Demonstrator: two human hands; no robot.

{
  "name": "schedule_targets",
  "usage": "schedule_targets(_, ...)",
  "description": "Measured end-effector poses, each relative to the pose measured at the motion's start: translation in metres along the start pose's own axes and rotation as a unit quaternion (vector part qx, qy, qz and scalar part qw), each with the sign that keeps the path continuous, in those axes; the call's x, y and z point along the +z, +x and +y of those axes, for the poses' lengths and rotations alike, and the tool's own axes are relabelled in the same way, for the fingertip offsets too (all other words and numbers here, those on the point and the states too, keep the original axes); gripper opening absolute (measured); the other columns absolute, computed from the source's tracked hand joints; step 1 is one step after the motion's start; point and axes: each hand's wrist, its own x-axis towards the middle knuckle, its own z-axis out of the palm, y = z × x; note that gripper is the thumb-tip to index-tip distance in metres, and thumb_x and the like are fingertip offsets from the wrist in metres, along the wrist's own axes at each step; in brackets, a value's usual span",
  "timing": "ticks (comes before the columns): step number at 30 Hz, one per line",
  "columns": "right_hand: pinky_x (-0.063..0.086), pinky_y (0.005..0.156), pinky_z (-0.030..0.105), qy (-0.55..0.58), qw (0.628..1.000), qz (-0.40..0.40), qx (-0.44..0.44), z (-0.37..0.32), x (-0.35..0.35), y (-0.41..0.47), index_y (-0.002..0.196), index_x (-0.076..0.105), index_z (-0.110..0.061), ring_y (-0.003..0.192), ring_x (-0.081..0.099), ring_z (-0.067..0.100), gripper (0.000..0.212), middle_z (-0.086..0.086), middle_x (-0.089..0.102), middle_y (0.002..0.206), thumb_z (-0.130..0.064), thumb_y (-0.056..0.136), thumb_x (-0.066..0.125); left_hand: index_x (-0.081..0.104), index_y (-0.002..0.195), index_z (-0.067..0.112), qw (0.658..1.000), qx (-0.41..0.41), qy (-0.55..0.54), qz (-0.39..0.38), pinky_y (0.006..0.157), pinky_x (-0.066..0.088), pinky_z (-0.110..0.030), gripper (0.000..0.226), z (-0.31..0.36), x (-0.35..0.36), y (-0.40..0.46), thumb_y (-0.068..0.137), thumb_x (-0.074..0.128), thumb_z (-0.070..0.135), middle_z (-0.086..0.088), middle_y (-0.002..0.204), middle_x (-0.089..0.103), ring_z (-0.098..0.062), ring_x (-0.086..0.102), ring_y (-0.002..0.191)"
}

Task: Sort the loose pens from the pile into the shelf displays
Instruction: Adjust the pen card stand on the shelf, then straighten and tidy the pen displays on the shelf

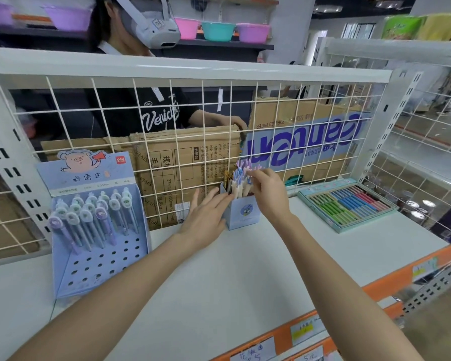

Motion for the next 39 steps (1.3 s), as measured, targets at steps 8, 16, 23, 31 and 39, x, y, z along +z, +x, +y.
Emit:
schedule_targets(8,0.035,0.102,0.05,0.001,0.999,0.033,-0.041,-0.027,0.022,-0.039,0.137,0.045,-0.01,0.132,0.036,0.042,0.064,0.023,0.036,0.145,0.007,0.079,0.063,0.051,0.131,0.015,0.986,-0.003,-0.033,0.166,0.111,0.014,-0.044,0.048,-0.034,-0.006,-0.04,0.087,0.034,0.022,-0.001,0.132,0.055,-0.02,0.037,0.132)
schedule_targets(16,0.037,0.097,0.057,0.031,0.976,-0.038,-0.212,-0.137,0.064,-0.079,0.132,0.047,-0.011,0.124,0.043,0.043,0.072,0.021,0.048,0.136,0.007,0.066,0.069,0.054,0.125,0.012,0.954,-0.191,0.061,0.224,0.107,0.026,-0.044,0.045,-0.089,-0.04,-0.154,0.087,0.039,0.028,-0.01,0.127,0.056,-0.028,0.035,0.128)
schedule_targets(23,0.042,0.094,0.054,0.11,0.911,-0.188,-0.35,-0.25,0.11,-0.148,0.134,0.047,-0.009,0.12,0.05,0.043,0.073,0.021,0.049,0.135,0.007,0.067,0.07,0.048,0.127,0.015,0.893,-0.396,0.114,0.18,0.098,0.04,-0.045,0.047,-0.123,-0.066,-0.308,0.082,0.04,0.029,-0.013,0.129,0.052,-0.03,0.046,0.119)
schedule_targets(31,0.027,0.106,0.049,0.165,0.838,-0.287,-0.435,-0.367,0.138,-0.213,0.141,0.038,-0.012,0.134,0.031,0.04,0.058,0.018,0.032,0.148,-0.001,0.087,0.054,0.056,0.123,0.013,0.827,-0.521,0.17,0.13,0.091,0.047,-0.043,0.055,-0.151,-0.105,-0.455,0.072,0.074,0.01,-0.011,0.125,0.057,-0.031,0.056,0.113)
schedule_targets(39,0.019,0.11,0.04,0.155,0.825,-0.313,-0.445,-0.487,0.185,-0.263,0.144,0.032,-0.017,0.138,0.024,0.033,0.056,0.014,0.024,0.152,-0.003,0.092,0.047,0.042,0.138,0.013,0.807,-0.558,0.131,0.142,0.099,0.038,-0.04,0.05,-0.224,-0.14,-0.578,0.09,0.055,0.015,-0.01,0.139,0.045,-0.027,0.045,0.126)
